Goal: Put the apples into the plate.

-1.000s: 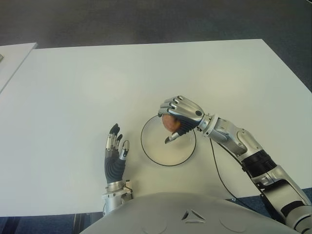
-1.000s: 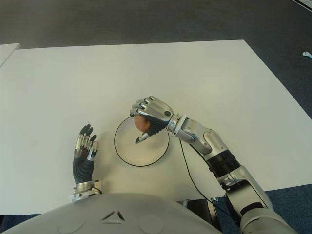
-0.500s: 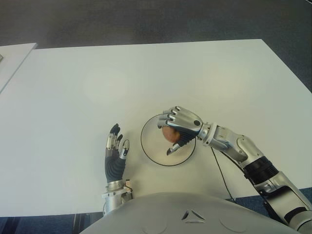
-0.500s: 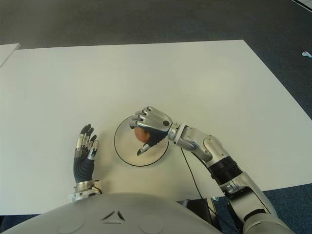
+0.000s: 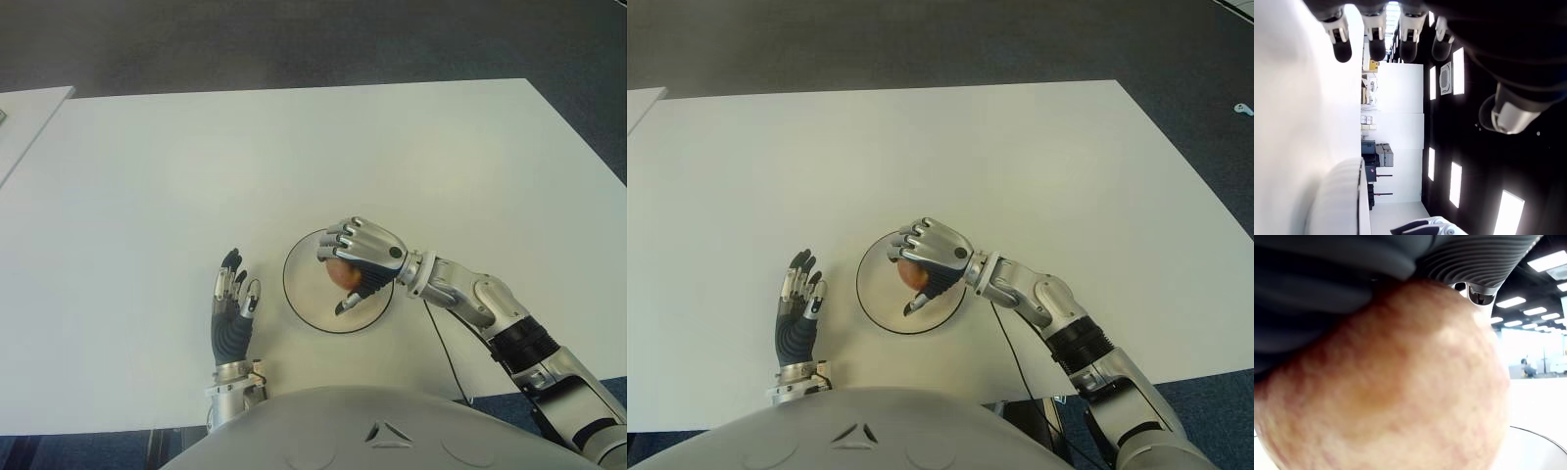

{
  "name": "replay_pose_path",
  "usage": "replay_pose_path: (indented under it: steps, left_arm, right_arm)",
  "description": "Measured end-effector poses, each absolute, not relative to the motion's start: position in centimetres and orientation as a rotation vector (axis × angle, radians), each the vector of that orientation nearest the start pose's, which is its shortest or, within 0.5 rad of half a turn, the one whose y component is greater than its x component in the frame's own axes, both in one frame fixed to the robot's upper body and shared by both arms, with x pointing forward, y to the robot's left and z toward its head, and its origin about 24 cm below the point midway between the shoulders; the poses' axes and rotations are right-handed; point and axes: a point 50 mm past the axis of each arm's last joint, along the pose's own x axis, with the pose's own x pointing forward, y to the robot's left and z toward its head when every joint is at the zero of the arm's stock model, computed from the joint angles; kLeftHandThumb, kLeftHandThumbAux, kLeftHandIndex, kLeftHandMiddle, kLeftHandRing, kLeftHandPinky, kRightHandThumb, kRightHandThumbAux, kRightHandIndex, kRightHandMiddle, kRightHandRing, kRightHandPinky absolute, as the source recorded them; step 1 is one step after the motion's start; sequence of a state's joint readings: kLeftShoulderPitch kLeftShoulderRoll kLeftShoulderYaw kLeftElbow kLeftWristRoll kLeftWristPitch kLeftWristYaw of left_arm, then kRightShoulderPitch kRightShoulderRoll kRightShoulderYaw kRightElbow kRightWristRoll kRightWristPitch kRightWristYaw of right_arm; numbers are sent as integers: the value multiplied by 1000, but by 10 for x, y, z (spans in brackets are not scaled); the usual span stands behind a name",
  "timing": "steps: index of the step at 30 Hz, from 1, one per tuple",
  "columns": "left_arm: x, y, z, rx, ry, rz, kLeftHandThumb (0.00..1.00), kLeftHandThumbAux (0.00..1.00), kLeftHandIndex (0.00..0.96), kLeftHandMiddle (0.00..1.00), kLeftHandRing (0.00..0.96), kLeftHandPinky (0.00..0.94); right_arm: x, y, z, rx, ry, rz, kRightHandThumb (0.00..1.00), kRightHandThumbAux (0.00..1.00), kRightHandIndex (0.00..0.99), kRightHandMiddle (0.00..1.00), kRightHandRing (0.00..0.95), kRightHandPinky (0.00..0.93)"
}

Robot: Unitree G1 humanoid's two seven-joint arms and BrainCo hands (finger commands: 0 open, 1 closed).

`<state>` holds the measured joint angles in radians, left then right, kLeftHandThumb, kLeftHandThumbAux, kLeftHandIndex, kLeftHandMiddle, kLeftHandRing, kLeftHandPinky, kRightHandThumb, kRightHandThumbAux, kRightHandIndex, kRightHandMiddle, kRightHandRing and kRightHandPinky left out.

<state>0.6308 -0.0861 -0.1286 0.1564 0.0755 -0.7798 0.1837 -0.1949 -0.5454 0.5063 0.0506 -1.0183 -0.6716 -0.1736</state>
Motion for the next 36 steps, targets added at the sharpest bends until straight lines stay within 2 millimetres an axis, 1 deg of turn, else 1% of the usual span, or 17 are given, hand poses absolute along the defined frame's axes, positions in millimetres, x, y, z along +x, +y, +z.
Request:
replay_pose_path:
  steps: [5,6,7,9,10,12,14,18,19,21,22,23,24,26,30,35,36]
  left_arm:
    - [95,139,-21,-43,-25,242,77,457,0,0,0,0]
    - [95,139,-21,-44,-26,243,77,457,0,0,0,0]
    - [95,139,-21,-44,-26,242,77,457,0,0,0,0]
    - [96,139,-21,-44,-27,242,76,458,0,0,0,0]
    - [96,139,-21,-44,-27,242,76,458,0,0,0,0]
    - [96,139,-21,-43,-27,241,75,460,0,0,0,0]
    - [96,138,-21,-41,-26,239,74,462,0,0,0,0]
    - [96,138,-20,-37,-23,235,72,465,0,0,0,0]
    - [96,138,-20,-37,-23,234,71,465,0,0,0,0]
    - [96,138,-20,-36,-26,233,67,466,0,0,0,0]
    - [96,138,-20,-35,-28,232,67,466,0,0,0,0]
    - [96,137,-20,-34,-30,231,66,468,0,0,0,0]
    - [96,137,-19,-32,-31,229,66,469,0,0,0,0]
    - [96,137,-20,-31,-30,229,67,473,1,0,0,0]
    - [96,138,-21,-30,-12,236,72,475,6,0,0,0]
    - [96,138,-21,-30,-10,247,69,470,9,0,0,0]
    - [96,138,-21,-30,-11,248,66,465,11,0,0,0]
  right_arm:
    - [221,-93,53,-1306,-872,853,849,671,418,550,835,841]
    - [221,-93,53,-1305,-871,853,851,669,427,559,818,797]
    - [221,-93,53,-1302,-869,853,852,668,431,562,812,781]
    - [221,-93,54,-1293,-864,852,849,668,436,559,759,680]
    - [221,-93,54,-1286,-861,851,849,668,437,558,751,666]
    - [221,-93,55,-1270,-856,848,844,671,430,563,713,601]
    - [221,-93,55,-1254,-855,846,752,695,430,629,661,539]
    - [222,-93,55,-1225,-851,850,699,710,425,534,491,407]
    - [223,-93,55,-1216,-848,851,696,711,424,522,475,394]
    - [224,-93,54,-1205,-841,853,687,714,420,448,396,337]
    - [224,-93,53,-1200,-837,853,686,715,420,438,385,329]
    - [224,-93,53,-1196,-834,854,556,632,395,412,361,315]
    - [225,-93,52,-1192,-832,854,470,579,379,396,346,306]
    - [225,-93,52,-1188,-829,854,389,531,344,364,316,279]
    - [225,-94,50,-1181,-826,849,307,499,281,306,260,219]
    - [226,-95,49,-1181,-822,846,280,497,244,268,225,186]
    - [226,-95,49,-1181,-822,846,272,500,233,258,214,164]
